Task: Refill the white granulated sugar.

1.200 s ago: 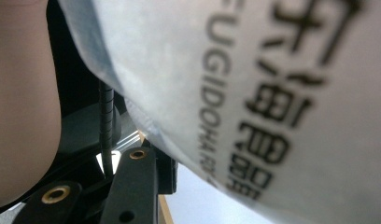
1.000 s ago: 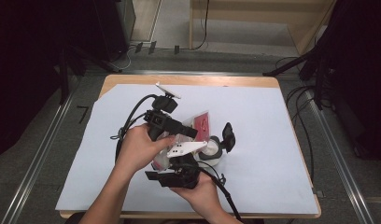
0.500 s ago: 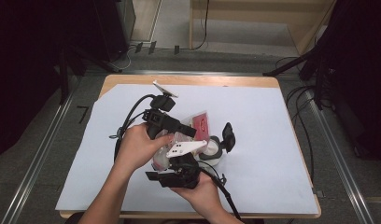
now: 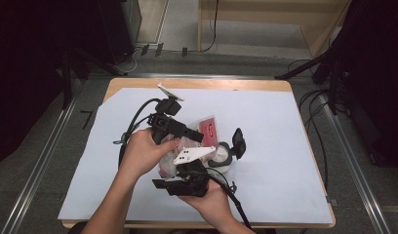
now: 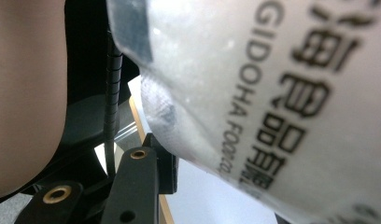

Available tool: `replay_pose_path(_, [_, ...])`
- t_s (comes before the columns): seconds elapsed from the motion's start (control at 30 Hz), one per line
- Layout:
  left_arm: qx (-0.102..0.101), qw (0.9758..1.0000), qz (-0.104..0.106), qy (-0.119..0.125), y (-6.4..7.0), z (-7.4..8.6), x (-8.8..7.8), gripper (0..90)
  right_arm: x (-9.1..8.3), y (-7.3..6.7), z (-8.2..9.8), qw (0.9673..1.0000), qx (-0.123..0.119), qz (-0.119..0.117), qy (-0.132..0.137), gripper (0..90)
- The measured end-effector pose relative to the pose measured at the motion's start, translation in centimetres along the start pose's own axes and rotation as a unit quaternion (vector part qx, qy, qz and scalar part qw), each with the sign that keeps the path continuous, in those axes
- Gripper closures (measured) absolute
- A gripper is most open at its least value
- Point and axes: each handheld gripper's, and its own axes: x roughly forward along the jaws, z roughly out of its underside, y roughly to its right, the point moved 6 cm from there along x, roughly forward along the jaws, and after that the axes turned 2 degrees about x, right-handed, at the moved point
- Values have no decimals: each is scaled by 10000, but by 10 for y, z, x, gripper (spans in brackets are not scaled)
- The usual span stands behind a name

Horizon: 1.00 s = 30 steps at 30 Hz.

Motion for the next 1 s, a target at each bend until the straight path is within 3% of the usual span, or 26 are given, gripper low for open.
replay_pose_path(0.3, [-81, 10000, 43, 33, -1, 0, 0, 681, -1, 0, 0, 10000, -9, 2, -46, 635])
replay_pose_path(1.0, [-22, 10000, -10, 19, 2, 0, 0, 679, 0, 0, 0, 10000, -4, -5, -23, 635])
